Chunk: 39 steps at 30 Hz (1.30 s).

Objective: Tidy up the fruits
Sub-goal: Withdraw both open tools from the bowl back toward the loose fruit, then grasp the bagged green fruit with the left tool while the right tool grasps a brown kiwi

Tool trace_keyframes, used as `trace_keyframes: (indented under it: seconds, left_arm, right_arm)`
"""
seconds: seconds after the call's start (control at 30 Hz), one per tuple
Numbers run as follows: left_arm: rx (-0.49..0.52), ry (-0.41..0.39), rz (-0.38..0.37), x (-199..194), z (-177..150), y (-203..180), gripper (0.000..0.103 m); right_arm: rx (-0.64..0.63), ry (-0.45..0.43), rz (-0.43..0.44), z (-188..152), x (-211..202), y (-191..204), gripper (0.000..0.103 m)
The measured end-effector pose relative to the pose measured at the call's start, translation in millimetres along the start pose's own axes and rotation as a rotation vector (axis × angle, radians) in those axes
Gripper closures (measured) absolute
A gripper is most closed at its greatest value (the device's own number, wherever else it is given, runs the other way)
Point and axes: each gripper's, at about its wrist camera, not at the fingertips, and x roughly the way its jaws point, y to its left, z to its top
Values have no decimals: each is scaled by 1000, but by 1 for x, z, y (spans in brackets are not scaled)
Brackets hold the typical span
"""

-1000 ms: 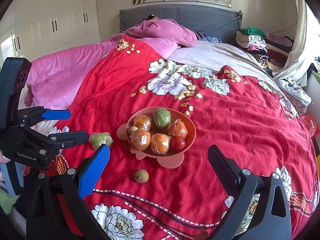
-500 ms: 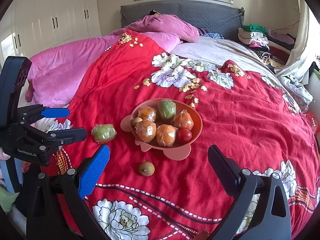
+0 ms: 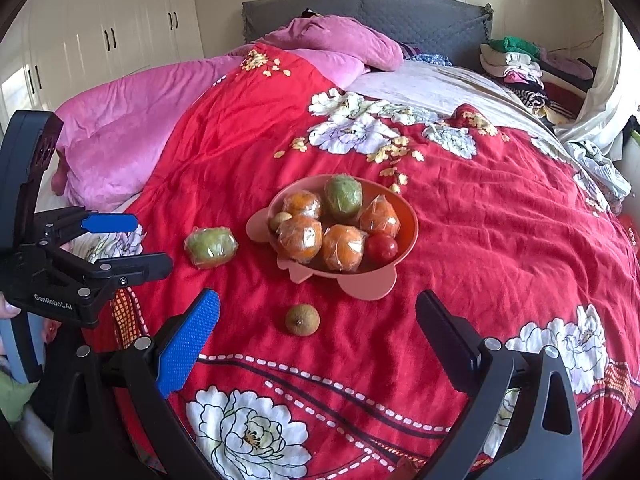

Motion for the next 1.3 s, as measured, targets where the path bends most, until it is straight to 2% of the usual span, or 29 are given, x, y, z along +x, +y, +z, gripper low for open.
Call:
trace_keyframes:
  seconds: [0.83, 1.1, 1.17, 1.2, 1.23, 1.3]
  left_arm:
    - [-14, 19, -35, 16, -3, 2, 10]
    - [-12, 22, -49, 20, -1, 3, 21]
    - [-8, 25, -53, 21, 0, 2, 24]
    - [-8, 26, -53, 22, 1, 3, 25]
    - [-7, 28, -54, 23, 1, 3, 27]
    - [-3, 28, -55, 24, 1, 2, 30]
  right_arm:
    - [14, 82, 20, -12, 30, 2, 5]
    - [14, 105, 36, -14, 41, 2, 6]
    - [11, 109, 40, -14, 43, 3, 10]
    - [9, 113, 40, -14, 45, 3, 18]
    - [10, 117, 42, -14, 46, 3, 21]
    - [11, 125, 40, -15, 49, 2, 23]
